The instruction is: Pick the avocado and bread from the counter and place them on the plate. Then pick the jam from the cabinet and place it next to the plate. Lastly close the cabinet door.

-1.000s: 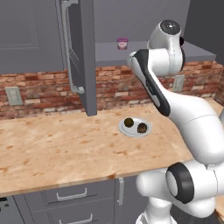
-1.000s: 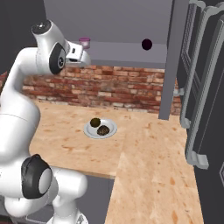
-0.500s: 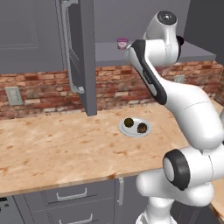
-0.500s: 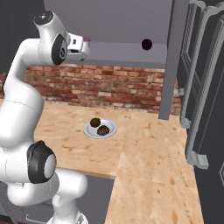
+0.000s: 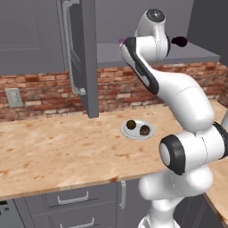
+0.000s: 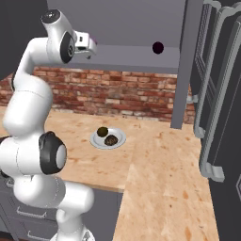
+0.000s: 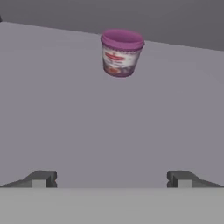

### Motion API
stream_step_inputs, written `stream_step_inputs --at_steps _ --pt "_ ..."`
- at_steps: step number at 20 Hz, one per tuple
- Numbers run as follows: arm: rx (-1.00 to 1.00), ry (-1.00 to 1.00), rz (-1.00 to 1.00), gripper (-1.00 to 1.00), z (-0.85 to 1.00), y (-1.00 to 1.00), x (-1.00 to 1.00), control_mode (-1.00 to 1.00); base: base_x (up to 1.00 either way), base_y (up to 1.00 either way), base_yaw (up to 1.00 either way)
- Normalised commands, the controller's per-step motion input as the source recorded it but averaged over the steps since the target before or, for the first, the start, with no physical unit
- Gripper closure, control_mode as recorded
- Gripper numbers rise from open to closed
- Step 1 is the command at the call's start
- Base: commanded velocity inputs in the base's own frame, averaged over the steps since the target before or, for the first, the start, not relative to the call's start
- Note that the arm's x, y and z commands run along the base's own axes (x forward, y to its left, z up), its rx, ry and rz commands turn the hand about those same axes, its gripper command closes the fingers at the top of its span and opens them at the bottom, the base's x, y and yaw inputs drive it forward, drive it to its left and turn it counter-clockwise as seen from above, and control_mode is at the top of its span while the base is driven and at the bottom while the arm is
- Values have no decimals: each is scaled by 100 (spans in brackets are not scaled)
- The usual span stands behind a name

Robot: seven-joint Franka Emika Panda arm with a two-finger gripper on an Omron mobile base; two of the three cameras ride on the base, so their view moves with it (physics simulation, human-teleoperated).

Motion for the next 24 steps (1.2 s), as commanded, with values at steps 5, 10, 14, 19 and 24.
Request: stream_step_inputs --at_steps 5,10,14,19,24 --pt "-1 -7 6 -100 0 6 39 -100 0 0 0" --pt "1 0 0 -100 0 0 25 -100 0 0 0" --pt "4 0 0 -100 0 0 24 -100 0 0 0" --pt "9 0 0 -100 0 0 38 -100 0 0 0" --pt "2 0 0 -100 0 0 43 -100 0 0 0"
